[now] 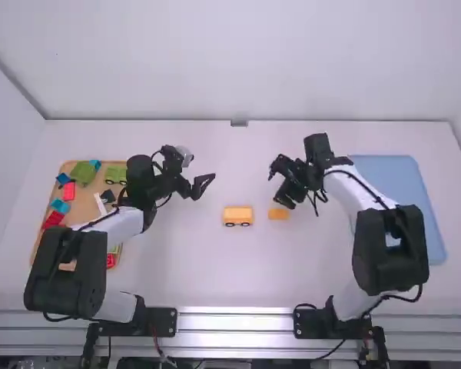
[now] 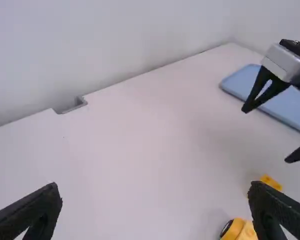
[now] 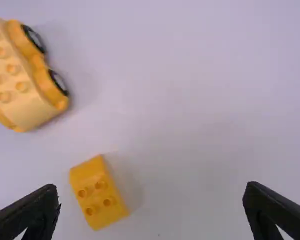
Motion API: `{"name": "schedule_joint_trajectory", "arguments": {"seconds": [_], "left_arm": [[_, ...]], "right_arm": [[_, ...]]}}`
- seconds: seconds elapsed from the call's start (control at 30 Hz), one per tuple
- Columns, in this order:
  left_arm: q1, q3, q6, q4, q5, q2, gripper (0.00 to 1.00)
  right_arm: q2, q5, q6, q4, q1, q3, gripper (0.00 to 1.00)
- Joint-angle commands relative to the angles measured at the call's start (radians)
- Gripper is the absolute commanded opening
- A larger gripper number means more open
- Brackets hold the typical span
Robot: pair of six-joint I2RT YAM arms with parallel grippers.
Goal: Assemble lego blocks to make yellow taxi
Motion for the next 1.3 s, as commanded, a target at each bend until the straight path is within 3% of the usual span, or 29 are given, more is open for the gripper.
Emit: {"name": "schedule_joint_trajectory", "arguments": {"seconds": [0.0, 0.2, 0.37, 0.5, 0.6, 0.73, 0.9, 1.0, 1.27], "left_arm": [[-0.001, -0.005, 0.005, 0.001, -0.002, 0.002, 0.99], [-0.001, -0.006, 0.005, 0.001, -0.003, 0.002, 0.99], [-0.001, -0.005, 0.005, 0.000, -0.002, 0.002, 0.99], [-0.001, -0.006, 0.006, 0.000, -0.004, 0.002, 0.99], [-0.001, -0.006, 0.005, 0.003, -0.006, 0.002, 0.99], [-0.001, -0.006, 0.005, 0.004, -0.002, 0.002, 0.99], [-0.001, -0.006, 0.005, 0.004, -0.003, 0.002, 0.99], [-0.001, -0.005, 0.005, 0.004, -0.003, 0.002, 0.99], [-0.001, -0.005, 0.005, 0.003, -0.003, 0.002, 0.99]], "right_arm": [[-0.034, -0.017, 0.003, 0.073, -0.022, -0.069, 0.98], [-0.035, -0.012, 0.003, 0.329, -0.037, -0.233, 0.98], [-0.035, -0.029, -0.014, 0.451, -0.037, -0.317, 0.98], [-0.035, -0.227, -0.132, 0.451, -0.071, -0.349, 0.98], [-0.035, -0.452, -0.206, 0.432, -0.132, -0.356, 0.98], [-0.034, -0.632, -0.311, 0.380, -0.201, -0.342, 0.98], [-0.010, -0.648, -0.339, 0.369, -0.227, -0.333, 0.98], [0.055, -0.717, -0.354, 0.373, -0.222, -0.332, 0.98], [0.234, -0.708, -0.397, 0.373, -0.228, -0.252, 0.98]]}}
